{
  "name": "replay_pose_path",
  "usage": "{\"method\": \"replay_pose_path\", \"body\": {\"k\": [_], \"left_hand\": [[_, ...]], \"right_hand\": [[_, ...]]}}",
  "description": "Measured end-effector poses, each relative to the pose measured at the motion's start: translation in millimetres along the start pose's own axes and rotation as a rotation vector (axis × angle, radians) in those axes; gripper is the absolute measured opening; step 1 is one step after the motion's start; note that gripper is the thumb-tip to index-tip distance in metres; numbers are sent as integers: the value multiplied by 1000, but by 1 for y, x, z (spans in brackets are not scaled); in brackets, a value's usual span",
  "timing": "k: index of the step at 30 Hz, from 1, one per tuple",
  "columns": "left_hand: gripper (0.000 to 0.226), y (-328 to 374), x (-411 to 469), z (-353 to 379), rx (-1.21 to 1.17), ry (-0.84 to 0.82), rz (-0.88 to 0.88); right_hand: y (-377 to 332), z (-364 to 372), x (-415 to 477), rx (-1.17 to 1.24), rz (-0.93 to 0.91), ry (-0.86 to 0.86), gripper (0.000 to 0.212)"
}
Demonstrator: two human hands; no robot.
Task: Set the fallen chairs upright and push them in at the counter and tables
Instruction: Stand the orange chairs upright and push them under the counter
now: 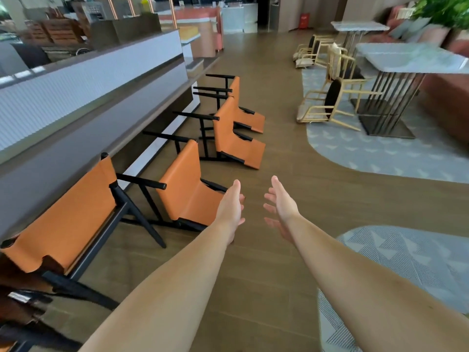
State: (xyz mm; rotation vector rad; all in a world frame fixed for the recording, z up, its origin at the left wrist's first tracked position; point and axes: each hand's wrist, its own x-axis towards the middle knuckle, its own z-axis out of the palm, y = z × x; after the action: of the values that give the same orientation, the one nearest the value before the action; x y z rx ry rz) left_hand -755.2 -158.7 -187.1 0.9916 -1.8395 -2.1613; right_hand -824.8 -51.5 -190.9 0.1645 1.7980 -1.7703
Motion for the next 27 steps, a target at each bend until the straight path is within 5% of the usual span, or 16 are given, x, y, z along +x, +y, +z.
{"method": "replay_pose_path", "body": {"k": [16,27], "left_hand": [[51,48,261,56,-113,103,-86],[50,80,384,89,-146,336,-85]], "right_hand": [[-107,23,261,-150,60,-116,68],[-168,17,404,-228,93,-288,68]]}}
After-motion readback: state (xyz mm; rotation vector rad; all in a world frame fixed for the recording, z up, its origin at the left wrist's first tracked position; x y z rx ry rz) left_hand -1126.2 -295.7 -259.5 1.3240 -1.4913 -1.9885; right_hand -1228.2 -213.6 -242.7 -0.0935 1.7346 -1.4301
